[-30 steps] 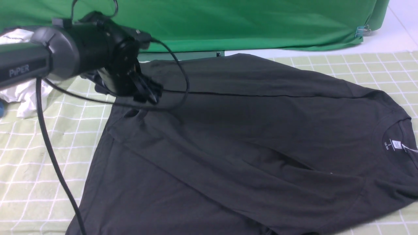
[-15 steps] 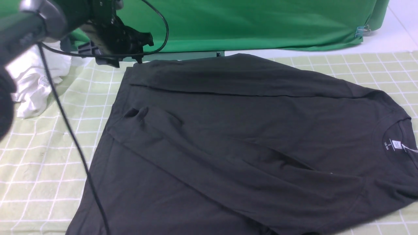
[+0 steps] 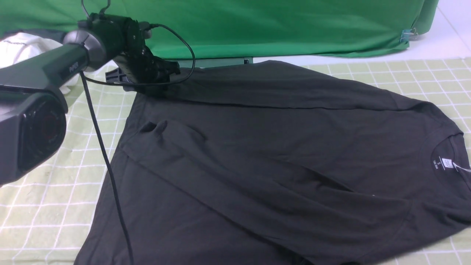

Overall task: Fold a long-sleeved shirt over a green coffee tablecloth.
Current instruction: 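Grab the top left corner of the dark shirt with the left gripper, then fold the left side of the dark shirt inward over its body with the left gripper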

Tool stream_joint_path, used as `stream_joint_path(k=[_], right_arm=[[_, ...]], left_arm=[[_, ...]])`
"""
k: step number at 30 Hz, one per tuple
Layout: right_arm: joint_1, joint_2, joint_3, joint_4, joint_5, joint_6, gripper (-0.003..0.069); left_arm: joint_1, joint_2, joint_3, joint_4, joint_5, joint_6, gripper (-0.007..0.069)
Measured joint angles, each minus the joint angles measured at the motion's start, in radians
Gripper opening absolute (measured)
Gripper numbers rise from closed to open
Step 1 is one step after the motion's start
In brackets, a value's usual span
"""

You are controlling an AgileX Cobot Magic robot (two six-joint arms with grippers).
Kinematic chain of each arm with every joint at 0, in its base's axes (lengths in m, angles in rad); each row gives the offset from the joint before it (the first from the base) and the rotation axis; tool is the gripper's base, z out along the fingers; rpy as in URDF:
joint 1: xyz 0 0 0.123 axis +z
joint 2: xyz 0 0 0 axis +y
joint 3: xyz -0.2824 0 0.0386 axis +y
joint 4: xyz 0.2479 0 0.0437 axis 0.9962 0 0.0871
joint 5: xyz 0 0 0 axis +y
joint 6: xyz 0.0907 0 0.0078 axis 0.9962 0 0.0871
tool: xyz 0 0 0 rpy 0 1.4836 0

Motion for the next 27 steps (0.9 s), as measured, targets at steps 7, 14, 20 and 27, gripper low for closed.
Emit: stream_joint_path(k=[7, 14, 20, 27], right_arm=[[0.000, 0.000, 0.000, 0.000, 0.000, 0.000, 0.0071], [0.000, 0.000, 0.000, 0.000, 0.000, 0.000, 0.0071], [0.000, 0.000, 0.000, 0.000, 0.000, 0.000, 0.0071], [0.000, 0.000, 0.000, -0.005, -0.007, 0.000, 0.0074]], left_arm=[[0.004, 0.000, -0.005, -0.003, 0.016, 0.048, 0.0129], [0.004, -0.026, -0.006, -0.003, 0.067, 0.087, 0.0011], [0.004, -0.103, -0.006, -0.045, 0.141, 0.134, 0.0010], [0.004, -0.197, -0.006, -0.137, 0.359, 0.214, 0.0010]])
